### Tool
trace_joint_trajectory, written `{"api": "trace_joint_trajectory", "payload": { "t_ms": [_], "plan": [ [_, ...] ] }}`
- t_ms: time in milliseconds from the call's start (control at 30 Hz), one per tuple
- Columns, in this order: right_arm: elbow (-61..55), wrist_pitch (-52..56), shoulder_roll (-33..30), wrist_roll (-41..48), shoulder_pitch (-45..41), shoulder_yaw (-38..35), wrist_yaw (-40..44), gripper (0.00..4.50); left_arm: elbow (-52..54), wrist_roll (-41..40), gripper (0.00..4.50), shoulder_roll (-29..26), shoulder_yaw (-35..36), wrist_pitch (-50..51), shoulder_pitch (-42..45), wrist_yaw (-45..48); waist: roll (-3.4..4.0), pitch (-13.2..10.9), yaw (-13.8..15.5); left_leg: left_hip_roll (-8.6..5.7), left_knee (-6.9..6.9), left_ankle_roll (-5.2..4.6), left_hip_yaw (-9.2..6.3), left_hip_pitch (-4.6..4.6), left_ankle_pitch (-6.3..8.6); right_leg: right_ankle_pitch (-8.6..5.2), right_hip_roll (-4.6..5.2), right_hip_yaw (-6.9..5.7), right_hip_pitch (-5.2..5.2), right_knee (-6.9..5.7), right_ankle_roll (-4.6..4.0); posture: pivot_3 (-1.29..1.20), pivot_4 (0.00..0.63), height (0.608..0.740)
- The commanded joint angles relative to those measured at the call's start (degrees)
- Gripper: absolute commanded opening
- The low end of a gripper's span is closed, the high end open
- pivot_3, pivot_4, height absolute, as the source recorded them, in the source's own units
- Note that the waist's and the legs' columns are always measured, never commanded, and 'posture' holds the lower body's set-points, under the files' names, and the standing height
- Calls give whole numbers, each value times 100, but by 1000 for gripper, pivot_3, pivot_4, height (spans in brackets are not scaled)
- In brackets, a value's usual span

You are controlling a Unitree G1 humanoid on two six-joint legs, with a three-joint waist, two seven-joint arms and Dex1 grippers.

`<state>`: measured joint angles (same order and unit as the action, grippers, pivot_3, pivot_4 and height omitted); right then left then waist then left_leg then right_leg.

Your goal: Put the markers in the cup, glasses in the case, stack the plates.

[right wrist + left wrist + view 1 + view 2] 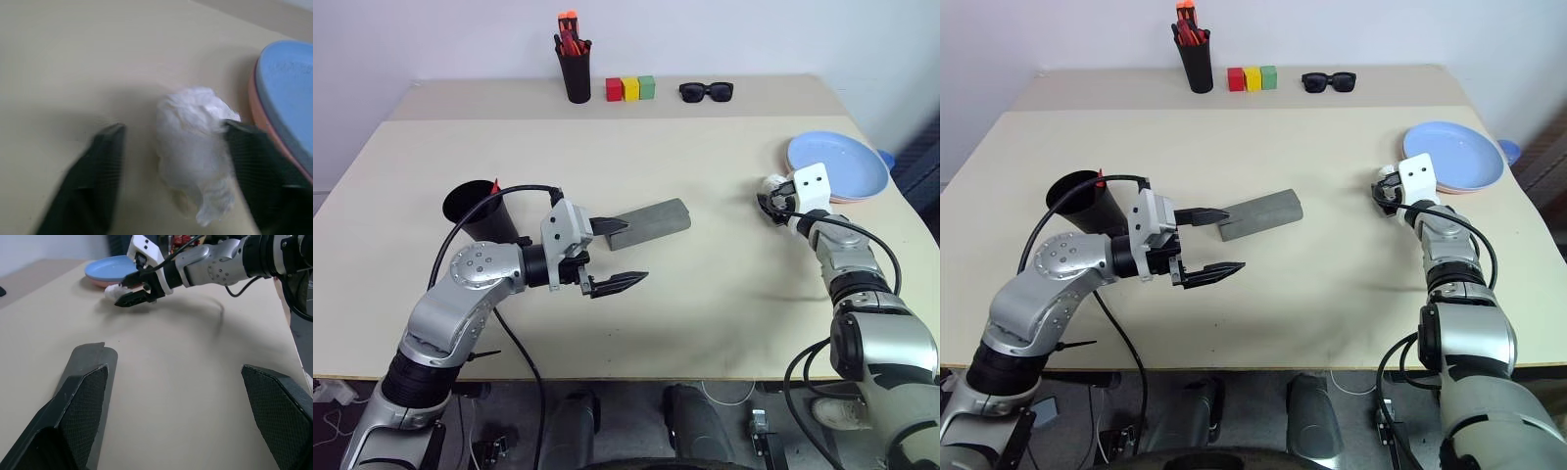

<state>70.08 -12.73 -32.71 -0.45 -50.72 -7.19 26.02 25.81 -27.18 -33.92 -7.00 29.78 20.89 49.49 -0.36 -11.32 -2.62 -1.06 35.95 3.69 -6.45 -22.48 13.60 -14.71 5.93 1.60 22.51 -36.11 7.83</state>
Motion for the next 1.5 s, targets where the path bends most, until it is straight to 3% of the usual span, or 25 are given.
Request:
{"api": "trace_joint_trajectory", "payload": {
  "t_ms": [33, 100, 600, 800, 933, 1033, 1167, 1367, 1500],
  "plan": [
    [-9, -16, -12, -37, -160, -2, -85, 1013, 247, -114, 4500, -44, 205, 0, -12, -49, 0, 0, 0, 0, 0, 0, 0, 0, 0, 0, 0, 0, 0, 0, 0, 0, 150, 740],
    [-11, -20, -12, -66, -158, 5, -104, 67, 257, -120, 4500, -46, 207, 6, -19, -63, 0, 0, 0, 0, 0, 0, 0, 0, 0, 0, 0, 0, 0, 0, 0, 0, 150, 740],
    [-394, -766, -178, 278, -272, -397, -119, 67, 215, -149, 4500, -10, 150, -36, 4, -140, 0, 0, 0, 0, 0, 0, 0, 0, 0, 0, 0, 0, 0, 0, 0, 0, 150, 740],
    [-21, -809, -547, 26, -611, -391, -1095, 67, 184, -137, 4500, 39, 129, -53, 39, -146, 1, -1, 8, 0, 0, 0, 0, -1, 0, 0, 0, 0, 0, 0, -1, 0, 150, 740],
    [267, -592, -704, -103, -761, -299, -1319, 67, 176, -130, 4500, 47, 132, -48, 47, -156, 1, 0, 3, 0, -1, 0, 0, 0, 0, -2, 0, 0, 0, 1, -3, 0, 150, 740],
    [396, -533, -770, -169, -823, -277, -1324, 869, 196, -134, 4500, 48, 142, -36, 35, -175, 1, 0, -1, 0, -1, 0, 0, 0, 0, -2, 0, 0, 0, 1, -3, 0, 150, 740],
    [465, -482, -845, -213, -870, -289, -1347, 2695, 164, -119, 4500, 64, 134, -41, 49, -211, 2, -1, -10, 0, -1, 0, 2, 0, 0, -1, 0, 2, 1, 0, -2, 0, 150, 740],
    [343, -751, -995, -46, -738, -458, -1198, 2695, 91, 304, 4500, 303, 144, -572, -134, -604, 2, -1, 7, 0, -1, 0, 2, -1, 0, -1, 0, 2, -1, 2, -2, 0, 150, 740],
    [5, -1147, -936, 490, -439, -803, -212, 2695, -106, 419, 4500, 826, 310, -1239, -462, -947, 1, -1, 2, 0, -1, 0, 4, 0, 0, 0, 0, 3, -3, 6, -1, 0, 150, 740]
  ]
}}
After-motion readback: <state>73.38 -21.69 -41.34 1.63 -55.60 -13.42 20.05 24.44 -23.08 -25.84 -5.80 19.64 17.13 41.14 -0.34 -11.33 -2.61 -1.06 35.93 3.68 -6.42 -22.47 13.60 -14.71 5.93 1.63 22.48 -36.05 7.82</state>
